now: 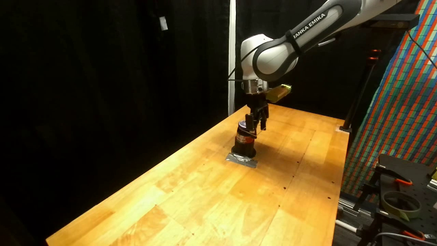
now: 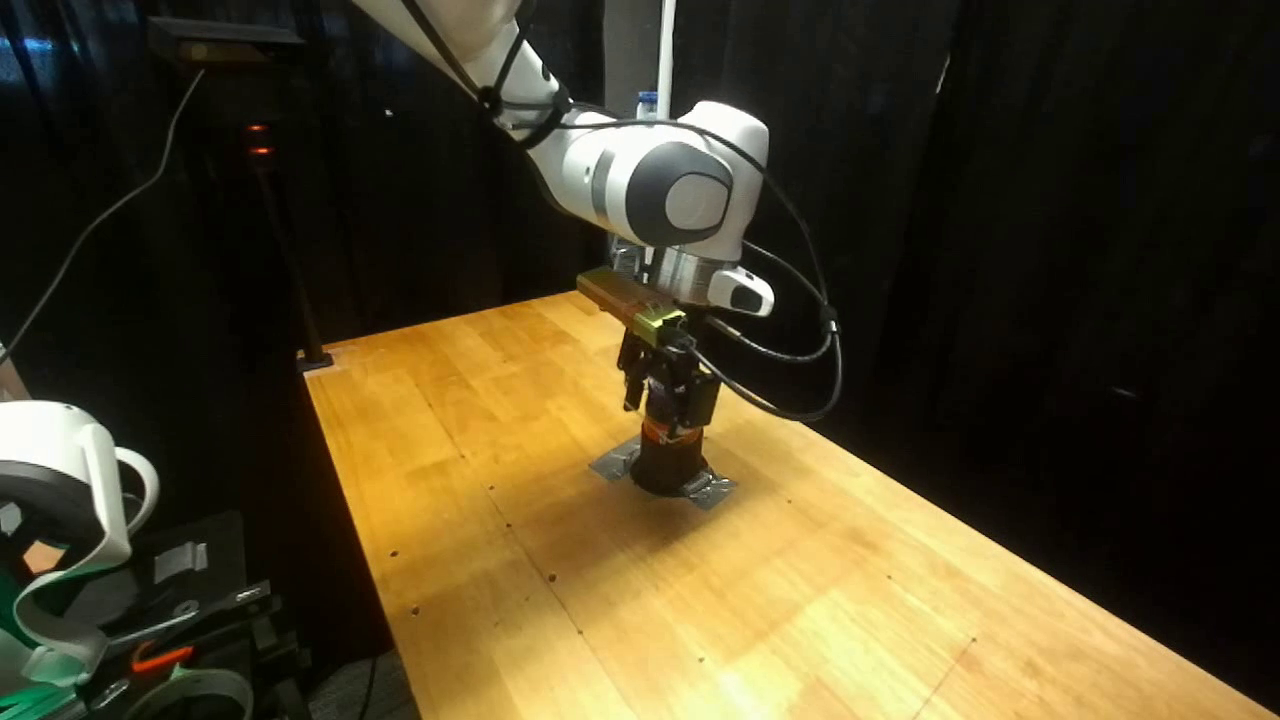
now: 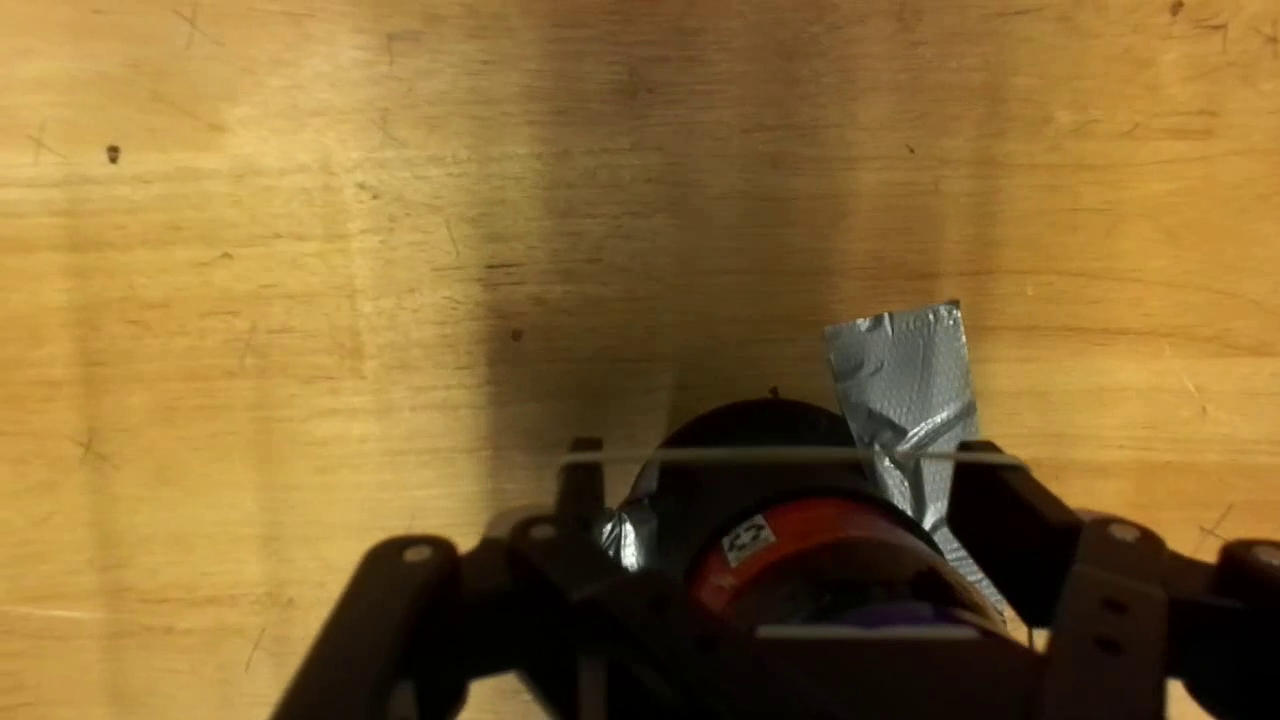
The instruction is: Put the rubber band on the cup
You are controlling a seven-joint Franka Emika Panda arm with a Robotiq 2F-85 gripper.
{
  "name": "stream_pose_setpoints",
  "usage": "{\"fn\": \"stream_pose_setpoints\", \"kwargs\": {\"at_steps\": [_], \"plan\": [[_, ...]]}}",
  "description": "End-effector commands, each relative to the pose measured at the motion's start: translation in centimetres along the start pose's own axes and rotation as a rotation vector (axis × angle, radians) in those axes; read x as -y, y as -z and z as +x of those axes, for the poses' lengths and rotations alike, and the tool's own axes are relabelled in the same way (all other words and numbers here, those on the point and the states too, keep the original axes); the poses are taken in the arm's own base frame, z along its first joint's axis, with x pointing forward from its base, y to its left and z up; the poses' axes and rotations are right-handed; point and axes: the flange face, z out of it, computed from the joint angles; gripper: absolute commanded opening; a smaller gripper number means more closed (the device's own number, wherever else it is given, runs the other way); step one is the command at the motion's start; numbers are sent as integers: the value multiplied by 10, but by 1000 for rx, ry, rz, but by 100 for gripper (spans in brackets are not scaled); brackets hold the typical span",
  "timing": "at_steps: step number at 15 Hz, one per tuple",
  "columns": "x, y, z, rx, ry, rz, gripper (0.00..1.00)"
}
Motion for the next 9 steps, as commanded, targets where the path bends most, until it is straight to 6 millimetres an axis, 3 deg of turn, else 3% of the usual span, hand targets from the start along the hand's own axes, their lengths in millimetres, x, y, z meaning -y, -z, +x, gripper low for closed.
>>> {"fn": "stream_pose_setpoints", "kwargs": {"at_steps": [1,3,7,9], "plan": [[-5,2,-27,-63,2,13,58],[-1,5,-35,-159,18,3,42],[9,13,-70,-345,84,-31,13],[11,13,-86,-433,122,-42,6]]}}
